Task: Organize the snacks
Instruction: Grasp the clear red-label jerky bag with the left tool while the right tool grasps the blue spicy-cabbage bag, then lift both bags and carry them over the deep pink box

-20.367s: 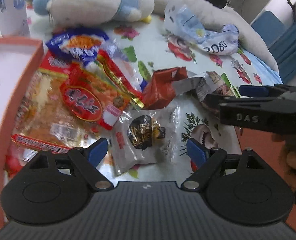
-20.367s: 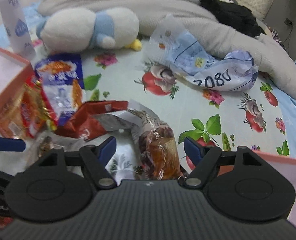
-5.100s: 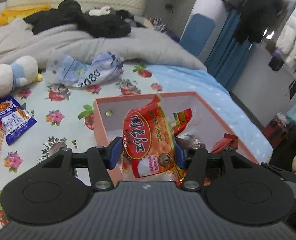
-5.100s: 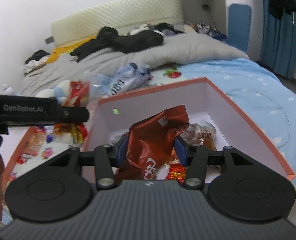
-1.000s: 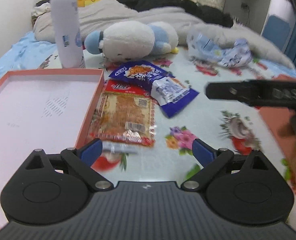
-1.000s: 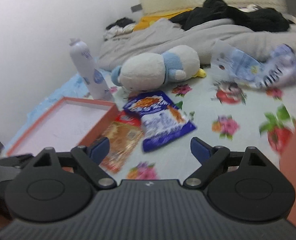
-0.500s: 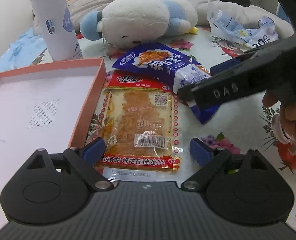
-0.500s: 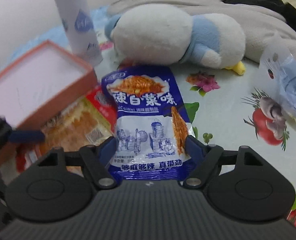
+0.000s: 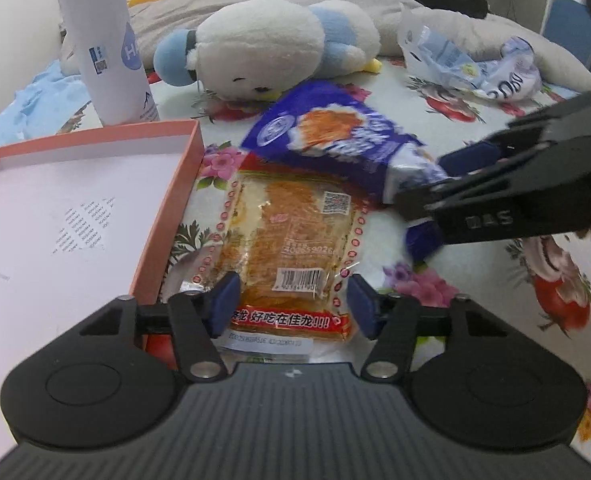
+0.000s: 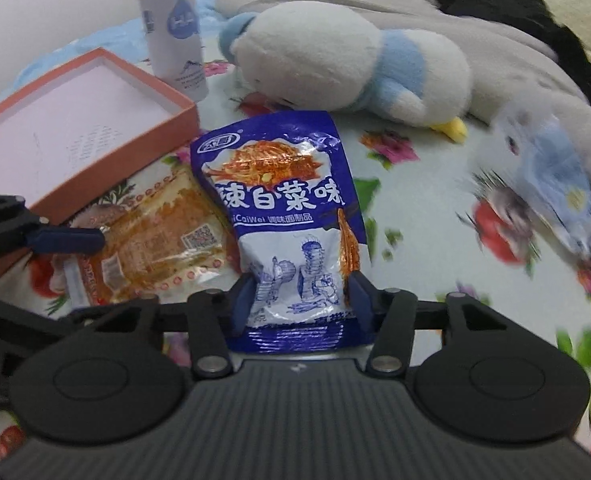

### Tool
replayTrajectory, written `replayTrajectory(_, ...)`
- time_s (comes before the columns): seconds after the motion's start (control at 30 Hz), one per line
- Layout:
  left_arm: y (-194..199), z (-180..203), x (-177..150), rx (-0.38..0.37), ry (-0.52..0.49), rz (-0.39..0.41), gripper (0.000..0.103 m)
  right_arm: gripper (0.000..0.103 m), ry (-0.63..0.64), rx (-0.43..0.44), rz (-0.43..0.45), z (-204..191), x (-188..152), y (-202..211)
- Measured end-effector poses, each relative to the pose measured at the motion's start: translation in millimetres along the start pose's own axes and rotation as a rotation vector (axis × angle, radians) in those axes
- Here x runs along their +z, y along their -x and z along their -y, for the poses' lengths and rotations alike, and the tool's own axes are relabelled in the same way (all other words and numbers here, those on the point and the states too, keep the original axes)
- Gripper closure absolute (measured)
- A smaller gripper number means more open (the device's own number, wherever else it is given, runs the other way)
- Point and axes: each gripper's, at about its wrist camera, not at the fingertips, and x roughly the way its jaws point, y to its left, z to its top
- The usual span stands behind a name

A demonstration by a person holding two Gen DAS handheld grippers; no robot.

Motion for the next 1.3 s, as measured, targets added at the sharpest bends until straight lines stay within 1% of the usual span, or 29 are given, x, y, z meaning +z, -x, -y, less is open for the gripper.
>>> replayTrajectory(0.03,3,1,-2,0.000,-0.006,0.000,0.047,0.052,-0.041,-0.008,0.009,4,-7,9)
replayTrajectory(0.07,5,2,-4,0.002,-0.011,0.002,0.053,0.053,-0.078,-0.013,0.018,7,-13,18)
replayTrajectory(0.17,15,4,-10,-0.003,-0.002,0.005,0.061,0.054,-0.172,-0.044,0.038,10,-36,45)
replayTrajectory(0.3,29,5,-16,-0.012,0.044,0.003,0.065,0.054,-0.223,-0.084,0.078,0,-58,80)
replayTrajectory(0.37,37,6,-20,-0.013,0.067,0.000,0.066,0.054,-0.234,-0.108,0.098,-6,-67,96)
replayTrajectory(0.53,68,14,-30,-0.042,0.125,-0.004,0.067,0.054,-0.311,-0.121,0.140,-15,-94,137)
replayTrajectory(0.7,104,30,-39,-0.066,0.134,0.004,0.067,0.054,-0.341,-0.138,0.181,-24,-112,177)
replayTrajectory(0.77,117,35,-41,-0.087,0.153,0.008,0.067,0.054,-0.362,-0.140,0.205,-25,-118,195)
replayTrajectory(0.9,144,44,-42,-0.115,0.195,0.024,0.067,0.054,-0.381,-0.160,0.240,-27,-129,225)
replayTrajectory(0.97,163,47,-39,-0.145,0.222,0.036,0.067,0.054,-0.398,-0.161,0.250,-28,-133,238)
replayTrajectory(1.03,182,52,-36,-0.147,0.215,0.055,0.067,0.054,-0.413,-0.150,0.263,-29,-138,254)
replayTrajectory(1.13,210,58,-34,-0.160,0.208,0.088,0.067,0.054,-0.430,-0.169,0.284,-30,-143,273)
replayTrajectory(1.2,224,59,-35,-0.180,0.218,0.106,0.067,0.054,-0.451,-0.169,0.295,-29,-149,283)
replayTrajectory(1.3,241,62,-37,-0.211,0.244,0.111,0.067,0.054,-0.475,-0.167,0.304,-32,-158,298)
